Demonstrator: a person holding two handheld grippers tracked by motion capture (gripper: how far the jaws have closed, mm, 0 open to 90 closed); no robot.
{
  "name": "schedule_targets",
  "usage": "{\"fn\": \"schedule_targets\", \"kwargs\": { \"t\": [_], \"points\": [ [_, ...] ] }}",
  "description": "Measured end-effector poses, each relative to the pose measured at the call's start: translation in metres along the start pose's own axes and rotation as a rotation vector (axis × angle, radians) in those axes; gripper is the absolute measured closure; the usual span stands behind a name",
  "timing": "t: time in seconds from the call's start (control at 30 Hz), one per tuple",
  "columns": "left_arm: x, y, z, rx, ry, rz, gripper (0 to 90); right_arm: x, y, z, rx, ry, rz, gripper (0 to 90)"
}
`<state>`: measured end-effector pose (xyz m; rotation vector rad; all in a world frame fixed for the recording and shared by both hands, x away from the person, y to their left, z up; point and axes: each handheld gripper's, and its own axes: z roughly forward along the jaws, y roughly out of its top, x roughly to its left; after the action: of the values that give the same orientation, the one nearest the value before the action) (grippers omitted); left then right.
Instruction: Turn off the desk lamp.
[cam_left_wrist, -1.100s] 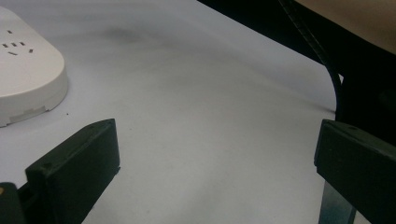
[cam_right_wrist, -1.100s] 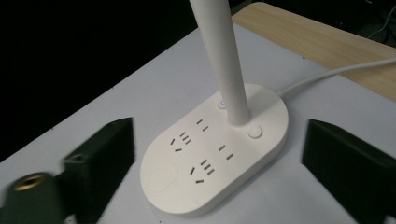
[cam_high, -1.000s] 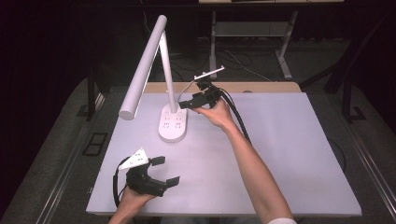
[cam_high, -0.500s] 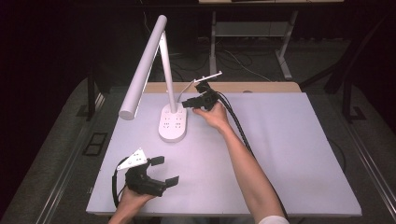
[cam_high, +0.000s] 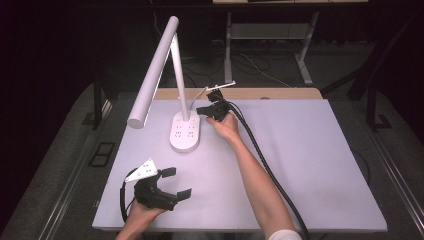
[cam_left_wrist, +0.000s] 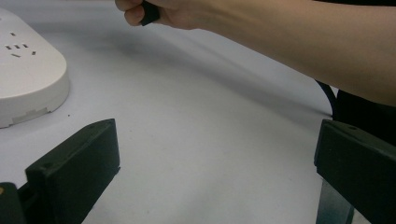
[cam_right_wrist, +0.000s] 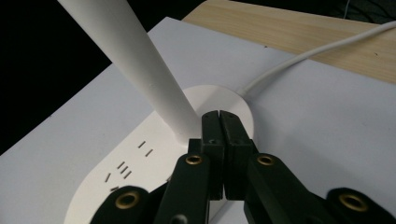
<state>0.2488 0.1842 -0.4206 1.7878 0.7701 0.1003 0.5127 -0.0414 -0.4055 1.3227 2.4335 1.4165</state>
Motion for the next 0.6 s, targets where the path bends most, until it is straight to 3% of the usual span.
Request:
{"fn": "schedule_targets", "kwargs": {
  "t": [0.5,0.6],
  "points": [
    [0.001,0.000,-0.001,-0.004,0.003,-0.003,0.0,0.000,-0.012,0.025,0.005,0.002,-0.010,90.0],
    [0.001,0.000,-0.001,-0.002,0.000,0.002,0.0,-0.002,-0.014,0.028,-0.003,0.018,0.013,90.0]
  ]
}}
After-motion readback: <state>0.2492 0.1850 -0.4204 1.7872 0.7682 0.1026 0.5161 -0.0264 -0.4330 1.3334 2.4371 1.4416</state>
